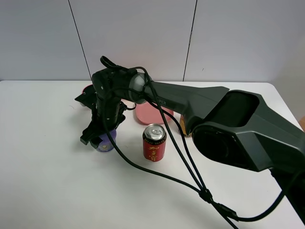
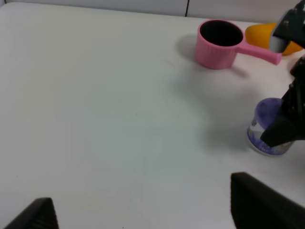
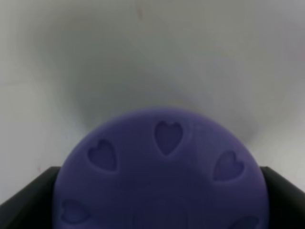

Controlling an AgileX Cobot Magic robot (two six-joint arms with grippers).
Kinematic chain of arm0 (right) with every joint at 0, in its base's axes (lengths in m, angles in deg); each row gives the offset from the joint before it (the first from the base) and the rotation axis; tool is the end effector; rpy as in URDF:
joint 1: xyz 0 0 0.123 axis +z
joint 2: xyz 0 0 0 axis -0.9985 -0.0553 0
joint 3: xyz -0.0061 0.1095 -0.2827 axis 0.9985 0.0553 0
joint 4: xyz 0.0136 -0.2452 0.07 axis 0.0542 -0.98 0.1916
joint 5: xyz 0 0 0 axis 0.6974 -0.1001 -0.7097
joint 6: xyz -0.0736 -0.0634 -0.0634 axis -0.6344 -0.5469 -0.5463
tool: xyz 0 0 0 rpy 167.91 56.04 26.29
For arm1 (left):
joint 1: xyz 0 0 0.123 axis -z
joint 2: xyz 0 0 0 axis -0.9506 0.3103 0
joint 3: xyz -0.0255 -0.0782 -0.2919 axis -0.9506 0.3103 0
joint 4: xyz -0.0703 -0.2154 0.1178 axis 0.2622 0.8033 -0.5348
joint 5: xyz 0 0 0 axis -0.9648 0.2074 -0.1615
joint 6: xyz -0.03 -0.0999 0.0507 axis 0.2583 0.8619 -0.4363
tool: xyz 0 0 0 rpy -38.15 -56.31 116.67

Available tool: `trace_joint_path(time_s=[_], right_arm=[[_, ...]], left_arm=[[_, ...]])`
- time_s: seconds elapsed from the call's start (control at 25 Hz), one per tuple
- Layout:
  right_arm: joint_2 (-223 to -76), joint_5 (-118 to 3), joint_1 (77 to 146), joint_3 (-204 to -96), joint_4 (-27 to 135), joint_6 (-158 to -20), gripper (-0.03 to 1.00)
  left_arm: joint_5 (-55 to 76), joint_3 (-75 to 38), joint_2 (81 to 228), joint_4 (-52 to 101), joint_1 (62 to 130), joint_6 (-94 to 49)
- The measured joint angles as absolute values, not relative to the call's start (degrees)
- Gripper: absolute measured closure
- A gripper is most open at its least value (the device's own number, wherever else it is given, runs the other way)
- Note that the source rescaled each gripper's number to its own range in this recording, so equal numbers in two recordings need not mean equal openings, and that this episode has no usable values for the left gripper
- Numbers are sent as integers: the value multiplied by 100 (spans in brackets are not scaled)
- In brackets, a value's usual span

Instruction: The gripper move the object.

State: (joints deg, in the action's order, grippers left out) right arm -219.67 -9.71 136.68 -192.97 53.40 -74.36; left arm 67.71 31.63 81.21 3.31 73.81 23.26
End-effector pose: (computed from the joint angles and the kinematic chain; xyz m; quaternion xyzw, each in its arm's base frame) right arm 0.3459 0.4286 0.1128 -0.4580 0.8741 0.1063 0.1216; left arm -0.0007 0.0137 0.2720 -0.0724 0.8444 0.0066 0.5307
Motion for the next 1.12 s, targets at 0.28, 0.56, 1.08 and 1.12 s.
trace_joint_path(time_s=[0.28, 0.56, 1.08, 1.12], right_arm=[[-21935, -1042, 13668, -19297, 5327, -7218, 12], [-20781, -868, 13668, -19297, 4631, -6860, -3], [-17859, -76, 12929, -19298, 2122, -6005, -3], [-17693, 110, 12845, -19298, 1803, -5980, -3]], left_arm=[[6771, 3163, 8121, 331, 7381, 2326], [6771, 3163, 8121, 331, 7381, 2326], [6776, 3163, 8121, 331, 7381, 2326], [6776, 3163, 8121, 331, 7381, 2326]])
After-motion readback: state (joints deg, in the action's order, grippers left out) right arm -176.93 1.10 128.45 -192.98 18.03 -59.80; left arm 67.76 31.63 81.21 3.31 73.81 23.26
